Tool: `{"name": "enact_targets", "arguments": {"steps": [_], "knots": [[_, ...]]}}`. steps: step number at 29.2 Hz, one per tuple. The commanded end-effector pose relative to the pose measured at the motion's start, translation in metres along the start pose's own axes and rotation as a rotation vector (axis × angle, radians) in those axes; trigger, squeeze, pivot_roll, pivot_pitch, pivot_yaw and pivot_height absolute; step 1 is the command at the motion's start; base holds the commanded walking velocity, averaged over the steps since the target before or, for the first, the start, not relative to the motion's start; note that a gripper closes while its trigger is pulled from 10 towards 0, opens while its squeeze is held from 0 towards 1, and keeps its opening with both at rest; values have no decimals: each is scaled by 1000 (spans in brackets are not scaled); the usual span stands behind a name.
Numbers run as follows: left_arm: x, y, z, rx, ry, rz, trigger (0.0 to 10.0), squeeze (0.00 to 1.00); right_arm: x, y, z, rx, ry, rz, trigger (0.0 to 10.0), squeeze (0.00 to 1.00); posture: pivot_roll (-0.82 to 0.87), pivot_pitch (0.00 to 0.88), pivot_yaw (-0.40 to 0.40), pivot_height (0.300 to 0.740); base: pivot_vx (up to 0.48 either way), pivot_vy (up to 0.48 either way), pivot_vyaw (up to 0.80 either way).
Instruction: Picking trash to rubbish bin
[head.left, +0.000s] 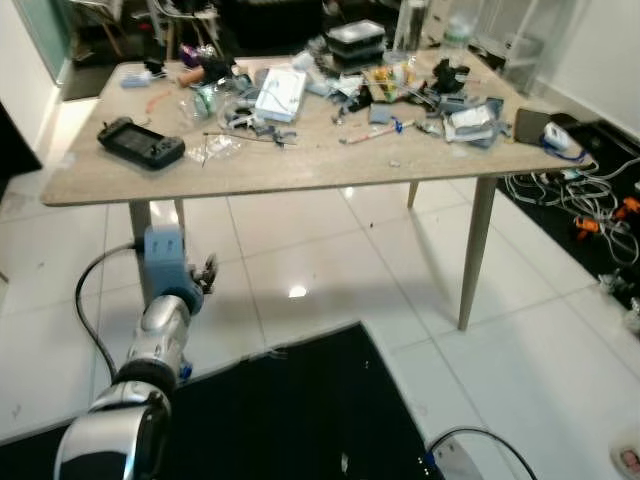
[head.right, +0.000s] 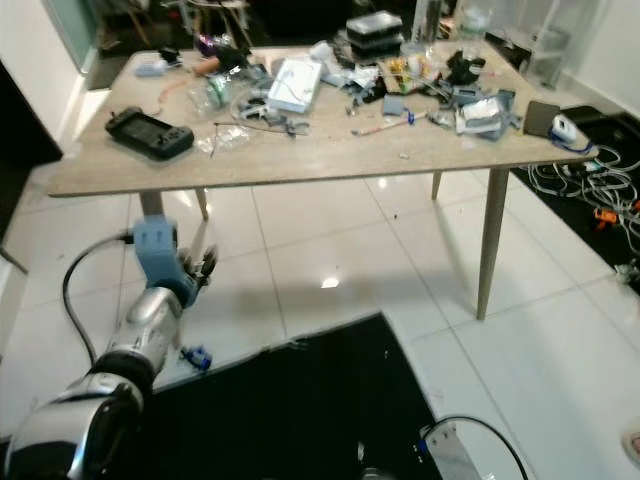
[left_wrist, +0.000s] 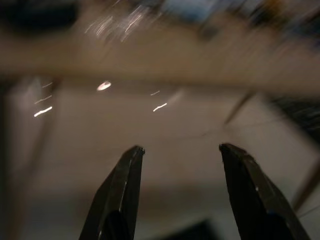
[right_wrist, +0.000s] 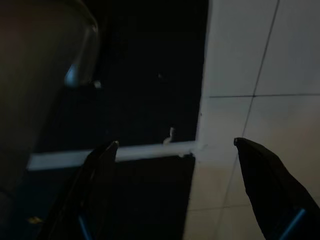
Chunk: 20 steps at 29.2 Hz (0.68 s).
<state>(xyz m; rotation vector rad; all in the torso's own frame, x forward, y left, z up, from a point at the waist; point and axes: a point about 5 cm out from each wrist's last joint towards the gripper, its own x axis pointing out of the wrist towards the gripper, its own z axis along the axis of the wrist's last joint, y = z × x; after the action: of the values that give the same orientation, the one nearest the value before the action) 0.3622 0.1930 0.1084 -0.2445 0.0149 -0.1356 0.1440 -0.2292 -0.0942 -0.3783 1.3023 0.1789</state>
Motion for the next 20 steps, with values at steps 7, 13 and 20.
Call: {"name": "enact_targets", "arguments": {"steps": [7,13,20], "knots": [[17,-30,50,-87,-205,-210,10000,0,1,9,-3,-16,7,28,10000,0,-10,60,73,740,431,0,-784],[16,-61,54,-109,-234,-402,10000,0,1,10,-3,-6,2,27,10000,0,-12,64,75,740,434,0,-254],[12,-82,41,-53,-186,-497,10000,0,1,10,-3,-15,6,27,10000,0,-12,64,75,740,445,0,0]]}}
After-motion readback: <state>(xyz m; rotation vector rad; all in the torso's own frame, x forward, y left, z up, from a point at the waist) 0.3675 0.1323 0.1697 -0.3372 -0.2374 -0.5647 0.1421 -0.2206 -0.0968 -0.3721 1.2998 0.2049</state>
